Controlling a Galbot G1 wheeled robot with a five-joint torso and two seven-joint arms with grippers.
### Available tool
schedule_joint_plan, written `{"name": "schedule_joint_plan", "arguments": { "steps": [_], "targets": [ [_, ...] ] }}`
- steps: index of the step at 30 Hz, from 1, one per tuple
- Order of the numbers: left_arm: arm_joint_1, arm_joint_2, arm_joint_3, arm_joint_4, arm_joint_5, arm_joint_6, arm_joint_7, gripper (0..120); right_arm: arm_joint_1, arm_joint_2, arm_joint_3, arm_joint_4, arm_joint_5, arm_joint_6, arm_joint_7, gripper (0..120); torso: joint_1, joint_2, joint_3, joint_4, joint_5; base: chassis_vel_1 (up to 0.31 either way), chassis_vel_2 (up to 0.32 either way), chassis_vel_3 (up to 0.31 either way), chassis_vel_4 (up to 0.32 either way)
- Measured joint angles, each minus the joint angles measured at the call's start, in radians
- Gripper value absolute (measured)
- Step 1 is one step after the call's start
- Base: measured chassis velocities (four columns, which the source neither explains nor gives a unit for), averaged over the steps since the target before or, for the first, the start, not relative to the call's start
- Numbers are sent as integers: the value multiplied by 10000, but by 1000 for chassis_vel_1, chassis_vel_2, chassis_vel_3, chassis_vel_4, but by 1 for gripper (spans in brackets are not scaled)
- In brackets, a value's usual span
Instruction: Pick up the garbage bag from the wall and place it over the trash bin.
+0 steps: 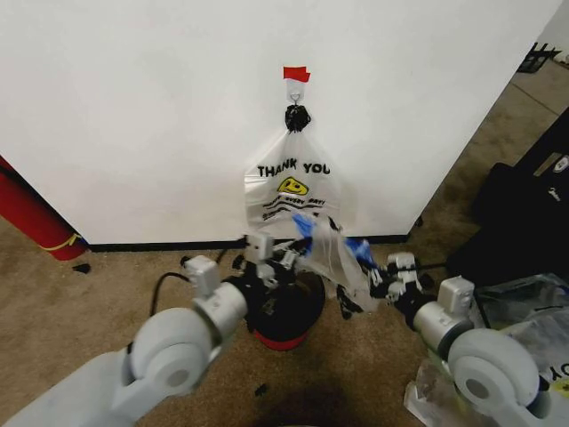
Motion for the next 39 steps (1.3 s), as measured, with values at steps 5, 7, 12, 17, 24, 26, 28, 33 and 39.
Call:
{"name": "schedule_joint_plan", "arguments": {
  "steps": [5, 7, 12, 17, 24, 26, 28, 33, 39],
  "targets": [
    [10, 428, -648, -362, -235, -63, -2, 0, 298, -504, 299, 513, 188, 482, -506, 0, 0, 0, 0, -2, 5, 0, 0, 0, 0],
    [-319, 656, -711, -447, -423, -70, -34, 0, 569, -760, 430, 771, 562, 566, -595, 0, 0, 0, 0, -2, 3, 0, 0, 0, 0],
    [-804, 1046, -799, -661, -835, -63, -160, 0, 1029, -1172, 576, 929, 1531, 548, -559, 0, 0, 0, 0, -4, 7, 0, 0, 0, 0],
    [-801, 1486, -1115, -759, -1140, 28, -298, 0, 1292, -1361, 666, 934, 3276, 434, -358, 0, 0, 0, 0, -3, 6, 0, 0, 0, 0],
    [304, 1633, -1982, -755, -1100, 66, -349, 0, 1379, -862, 236, 918, 4464, 180, -181, 0, 0, 0, 0, 0, 5, 0, 0, 0, 0],
    [671, 1785, -2287, -750, -1075, 32, -361, 0, 1423, -670, 43, 885, 4547, 70, -206, 0, 0, 0, 0, -6, 4, 0, 0, 0, 0],
    [873, 1851, -2477, -746, -1080, 27, -366, 0, 1504, -571, -79, 845, 4602, 8, -224, 0, 0, 0, 0, -3, 7, 0, 0, 0, 0],
    [1196, 2005, -2883, -739, -1301, 113, -500, 0, 1789, -149, -601, 545, 4837, -194, -261, 0, 0, 0, 0, -5, 3, 0, 0, 0, 0],
    [1350, 1767, -2721, -730, -1133, 128, -525, 0, 2462, 521, -1713, -294, 4312, -54, -489, 0, 0, 0, 0, 0, 2, 0, 0, 0, 0]
  ]
}}
